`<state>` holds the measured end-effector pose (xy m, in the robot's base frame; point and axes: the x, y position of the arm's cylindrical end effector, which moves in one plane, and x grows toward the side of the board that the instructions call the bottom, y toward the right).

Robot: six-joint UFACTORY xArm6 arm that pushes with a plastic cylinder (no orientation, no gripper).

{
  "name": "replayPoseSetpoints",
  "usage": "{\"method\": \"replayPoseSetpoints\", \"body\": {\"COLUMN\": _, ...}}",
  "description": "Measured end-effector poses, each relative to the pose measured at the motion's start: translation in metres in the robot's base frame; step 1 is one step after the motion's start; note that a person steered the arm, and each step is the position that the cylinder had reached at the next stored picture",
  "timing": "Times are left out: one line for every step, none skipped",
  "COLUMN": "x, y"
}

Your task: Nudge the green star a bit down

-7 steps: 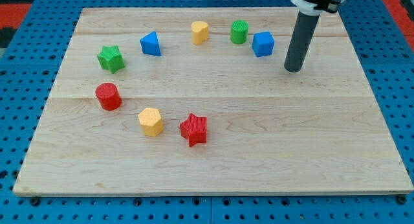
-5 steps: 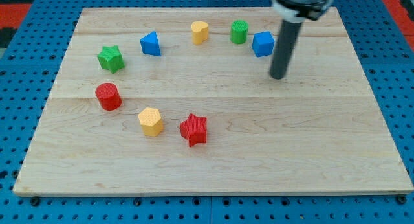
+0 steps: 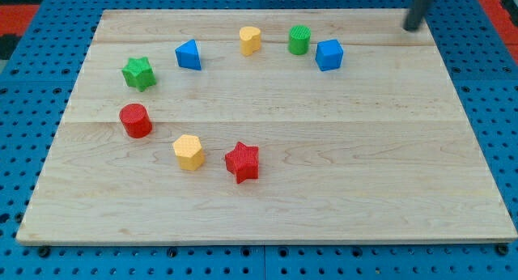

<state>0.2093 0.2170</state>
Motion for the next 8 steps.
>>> {"method": "replayPoseSetpoints", "body": {"x": -0.018, "y": -0.064}}
{"method": "replayPoseSetpoints", "body": {"x": -0.016, "y": -0.165}}
{"method": "replayPoseSetpoints", "body": {"x": -0.016, "y": -0.28}}
{"method": "replayPoseSetpoints", "body": {"x": -0.009, "y": -0.372}}
{"method": "replayPoseSetpoints", "body": {"x": 0.033, "y": -0.385}}
{"method": "replayPoseSetpoints", "body": {"x": 0.069, "y": -0.348}}
{"method": "replayPoseSetpoints", "body": {"x": 0.092, "y": -0.383}}
{"method": "replayPoseSetpoints", "body": {"x": 0.109, "y": -0.395}}
